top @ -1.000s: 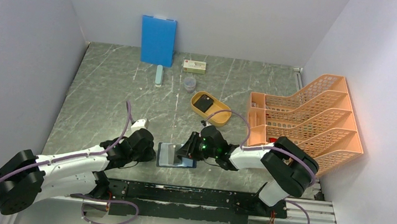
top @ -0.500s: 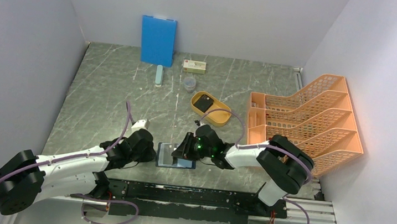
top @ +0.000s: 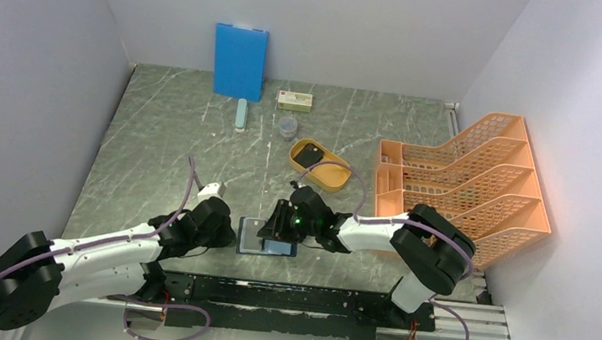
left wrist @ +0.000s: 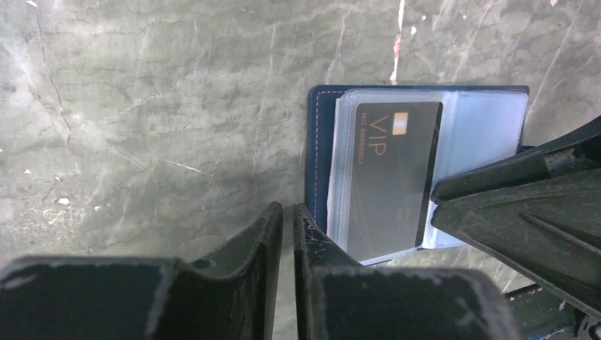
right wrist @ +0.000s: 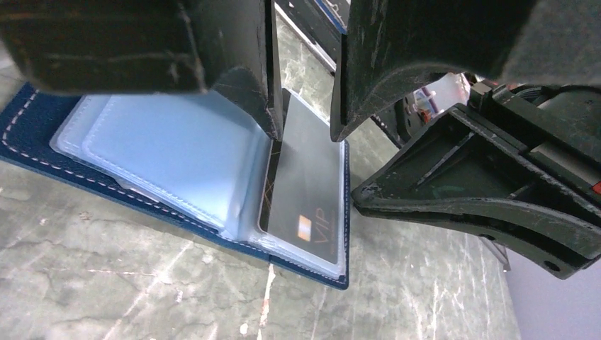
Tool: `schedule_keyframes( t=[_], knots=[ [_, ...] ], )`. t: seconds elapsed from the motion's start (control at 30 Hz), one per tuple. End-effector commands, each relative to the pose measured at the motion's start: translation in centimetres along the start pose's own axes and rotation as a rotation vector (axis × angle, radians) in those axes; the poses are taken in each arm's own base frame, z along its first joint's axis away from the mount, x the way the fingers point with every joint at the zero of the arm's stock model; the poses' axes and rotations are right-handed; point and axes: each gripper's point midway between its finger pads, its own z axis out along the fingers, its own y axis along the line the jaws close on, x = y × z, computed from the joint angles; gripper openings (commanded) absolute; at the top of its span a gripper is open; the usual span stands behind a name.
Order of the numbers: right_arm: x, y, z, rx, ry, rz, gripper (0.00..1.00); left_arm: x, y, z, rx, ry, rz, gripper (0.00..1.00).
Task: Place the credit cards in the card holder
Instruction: Insert the credit card into the card holder.
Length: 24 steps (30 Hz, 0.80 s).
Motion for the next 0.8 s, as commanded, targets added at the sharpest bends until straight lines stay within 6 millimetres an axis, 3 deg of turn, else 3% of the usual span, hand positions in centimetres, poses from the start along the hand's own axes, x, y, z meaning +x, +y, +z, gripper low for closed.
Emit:
schedule_keyframes(
  t=[0.0, 0.2, 0.3, 0.5, 0.77],
  knots=[
    [0.0, 1.1, 0.3, -0.015, 0.011, -0.028, 0.34, 0.7, 0.4, 0.1, 0.000, 0.023, -0.003, 0.17],
    [0.9, 1.7, 1.3, -0.023, 0.051, -0.036, 0.34, 0.8, 0.2, 0.2, 0.006, 0.033, 0.003, 0.16],
    [0.5, 1.9, 0.9, -0.018, 0.023, -0.039, 0.34, 0.7, 0.4, 0.0, -0.003, 0.028, 0.006, 0.16],
    [-1.4, 0.9, -0.8, 0.070, -0.078, -0.062, 0.35, -0.1, 0.8, -0.5, -0.017, -0.012, 0.006, 0.17],
    [-0.3, -0.9, -0.1, 0.117, -0.041, -0.045, 0.34, 0.3, 0.8, -0.3, -0.011, 0.005, 0.004, 0.16]
  ],
)
